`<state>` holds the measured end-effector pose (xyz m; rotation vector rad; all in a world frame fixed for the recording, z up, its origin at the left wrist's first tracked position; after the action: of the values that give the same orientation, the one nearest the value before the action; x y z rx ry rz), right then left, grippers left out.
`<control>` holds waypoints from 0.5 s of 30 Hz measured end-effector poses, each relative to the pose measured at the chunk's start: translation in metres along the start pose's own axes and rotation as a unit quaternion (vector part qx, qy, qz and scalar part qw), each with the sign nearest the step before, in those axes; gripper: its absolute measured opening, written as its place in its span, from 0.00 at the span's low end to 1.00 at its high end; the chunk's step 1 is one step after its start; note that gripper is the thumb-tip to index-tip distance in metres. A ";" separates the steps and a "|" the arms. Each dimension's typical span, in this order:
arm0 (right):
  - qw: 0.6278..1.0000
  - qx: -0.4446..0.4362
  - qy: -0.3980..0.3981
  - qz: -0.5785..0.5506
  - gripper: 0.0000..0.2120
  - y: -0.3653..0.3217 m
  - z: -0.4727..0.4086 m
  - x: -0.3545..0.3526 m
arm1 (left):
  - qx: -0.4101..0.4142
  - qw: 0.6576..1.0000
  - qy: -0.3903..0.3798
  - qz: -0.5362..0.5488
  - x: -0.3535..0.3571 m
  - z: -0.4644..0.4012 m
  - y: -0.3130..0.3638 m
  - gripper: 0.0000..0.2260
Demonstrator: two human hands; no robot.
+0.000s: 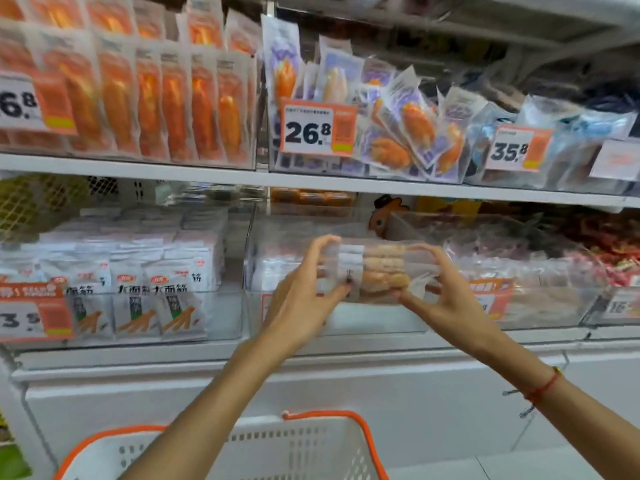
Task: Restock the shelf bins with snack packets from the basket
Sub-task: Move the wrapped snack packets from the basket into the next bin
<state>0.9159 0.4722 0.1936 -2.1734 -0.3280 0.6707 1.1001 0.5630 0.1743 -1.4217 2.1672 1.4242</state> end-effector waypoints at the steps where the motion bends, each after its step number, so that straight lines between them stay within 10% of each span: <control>1: 0.999 -0.019 0.025 0.008 0.26 0.003 -0.006 -0.003 | 0.011 0.999 0.006 -0.040 0.001 -0.014 0.004 0.24; 7: 0.984 -0.054 0.089 0.144 0.24 0.032 -0.045 -0.006 | 0.055 0.968 0.044 -0.240 0.014 -0.076 0.009 0.19; 15: 0.972 0.174 0.037 0.154 0.31 0.084 -0.105 -0.005 | 0.008 0.896 -0.075 -0.437 0.049 -0.141 -0.015 0.26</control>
<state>0.9722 0.3500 0.1849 -1.9177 0.1638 0.7531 1.1317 0.4205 0.2097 -1.8412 1.1430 1.0869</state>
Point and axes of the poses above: each hand's wrist, its own z-axis away from the middle knuckle, its own x-axis out of the palm, y = z × x, the point moved 2 cm from there along -z, towards the middle knuckle, and after that the axes turned 15 degrees about -z, right-handed, at the moved point
